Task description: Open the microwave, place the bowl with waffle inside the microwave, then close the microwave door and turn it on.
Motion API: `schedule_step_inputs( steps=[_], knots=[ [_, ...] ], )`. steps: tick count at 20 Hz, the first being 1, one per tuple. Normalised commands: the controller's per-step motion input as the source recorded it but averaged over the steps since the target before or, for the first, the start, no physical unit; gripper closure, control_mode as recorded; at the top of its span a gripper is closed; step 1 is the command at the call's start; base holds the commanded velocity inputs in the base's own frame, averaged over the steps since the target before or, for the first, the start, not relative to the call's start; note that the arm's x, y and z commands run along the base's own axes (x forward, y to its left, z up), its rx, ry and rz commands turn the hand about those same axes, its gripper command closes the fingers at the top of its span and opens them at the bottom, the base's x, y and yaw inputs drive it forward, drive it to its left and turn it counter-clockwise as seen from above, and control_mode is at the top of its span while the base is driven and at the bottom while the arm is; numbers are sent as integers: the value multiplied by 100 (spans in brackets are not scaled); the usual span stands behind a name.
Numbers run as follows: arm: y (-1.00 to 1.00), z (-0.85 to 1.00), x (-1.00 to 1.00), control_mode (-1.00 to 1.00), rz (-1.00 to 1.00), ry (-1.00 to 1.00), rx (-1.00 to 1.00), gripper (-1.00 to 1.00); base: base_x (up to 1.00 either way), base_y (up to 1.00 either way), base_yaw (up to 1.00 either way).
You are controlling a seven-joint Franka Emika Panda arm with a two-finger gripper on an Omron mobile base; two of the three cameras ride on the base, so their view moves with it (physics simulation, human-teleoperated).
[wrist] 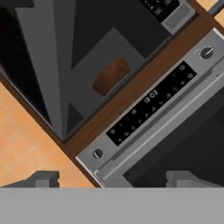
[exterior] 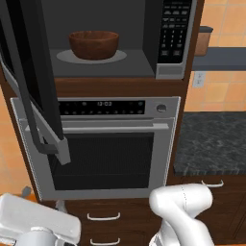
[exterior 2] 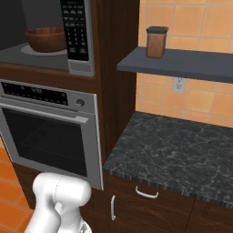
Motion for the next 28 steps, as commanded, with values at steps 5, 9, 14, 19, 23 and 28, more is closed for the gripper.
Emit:
schedule_step_inputs(
  steps=[5,9,14,19,23,28],
  knots=[
    [37,-33,41,-100,-6,-12,0,100,0,0,0],
    [22,0,22,-100,0,-10,4,100,0,0,0],
    [36,0,32,-100,-1,-7,5,100,0,0,0],
    [38,21,17,-100,-5,-16,7,100,0,0,0],
    [39,47,1,-100,-4,-23,11,100,0,0,0],
    [23,46,2,-100,-3,-15,12,100,0,0,0]
  ],
)
